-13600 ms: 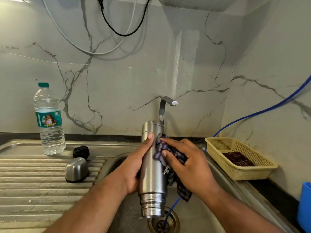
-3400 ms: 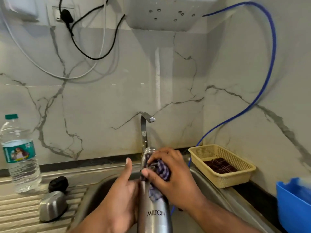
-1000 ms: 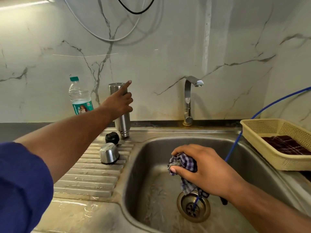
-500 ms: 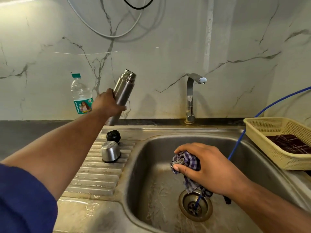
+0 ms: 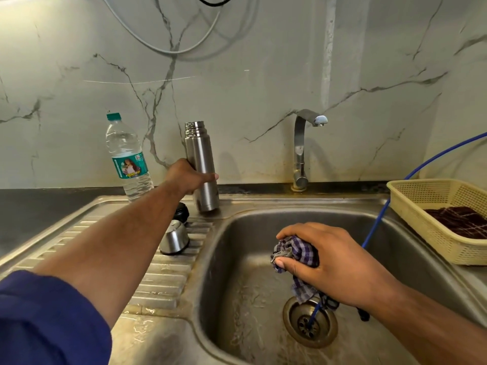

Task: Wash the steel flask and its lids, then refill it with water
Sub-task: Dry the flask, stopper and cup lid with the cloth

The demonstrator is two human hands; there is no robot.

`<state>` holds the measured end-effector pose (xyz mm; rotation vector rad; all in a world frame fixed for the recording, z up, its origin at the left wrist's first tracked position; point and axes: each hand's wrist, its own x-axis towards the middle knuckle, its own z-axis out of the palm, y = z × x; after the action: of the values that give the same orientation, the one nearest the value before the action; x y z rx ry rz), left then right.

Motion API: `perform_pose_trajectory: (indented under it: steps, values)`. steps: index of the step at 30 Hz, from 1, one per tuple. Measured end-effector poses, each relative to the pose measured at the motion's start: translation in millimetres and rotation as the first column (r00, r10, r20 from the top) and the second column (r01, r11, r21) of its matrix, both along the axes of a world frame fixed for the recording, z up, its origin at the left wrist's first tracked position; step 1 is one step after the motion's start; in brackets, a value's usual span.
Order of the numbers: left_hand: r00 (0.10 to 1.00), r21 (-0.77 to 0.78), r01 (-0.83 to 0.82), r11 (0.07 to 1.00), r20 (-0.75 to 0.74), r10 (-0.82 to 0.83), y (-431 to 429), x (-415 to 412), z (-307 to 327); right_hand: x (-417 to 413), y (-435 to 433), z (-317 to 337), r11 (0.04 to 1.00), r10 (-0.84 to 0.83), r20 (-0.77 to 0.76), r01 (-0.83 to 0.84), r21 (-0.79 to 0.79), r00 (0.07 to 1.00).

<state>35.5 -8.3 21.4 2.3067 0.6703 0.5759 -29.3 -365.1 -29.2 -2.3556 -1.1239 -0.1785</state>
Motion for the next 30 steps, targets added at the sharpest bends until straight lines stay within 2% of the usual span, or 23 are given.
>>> perform_pose_trajectory:
  steps: [8,13,20,24,27,30]
  values:
    - [1.0,-0.081,-0.016,0.997,0.024,0.018,2,-4,-12,1,1,-1,1.0,-0.001,-0.002,0.001,-0.016,1.0]
    - [1.0,-0.079,0.012,0.997,0.019,-0.011,-3,-6,-11,-1,1,1,0.999,-0.002,-0.007,0.002,-0.036,1.0]
    - [0.999,-0.082,0.027,0.996,-0.029,-0.03,-4,-11,-8,-1,0,1,1.0,-0.007,-0.009,0.007,-0.023,1.0]
    - [0.992,-0.097,0.06,0.994,-0.108,-0.07,0,-20,-4,0,0,0,1.0,-0.009,-0.02,0.009,-0.019,1.0]
    - [0.986,-0.042,0.041,0.998,-0.16,-0.048,7,-36,2,1,0,0,1.0,-0.015,-0.027,0.014,-0.018,1.0]
    - [0.994,0.067,-0.014,0.998,-0.104,0.021,8,-60,3,0,0,-1,1.0,-0.019,-0.023,0.019,-0.016,1.0]
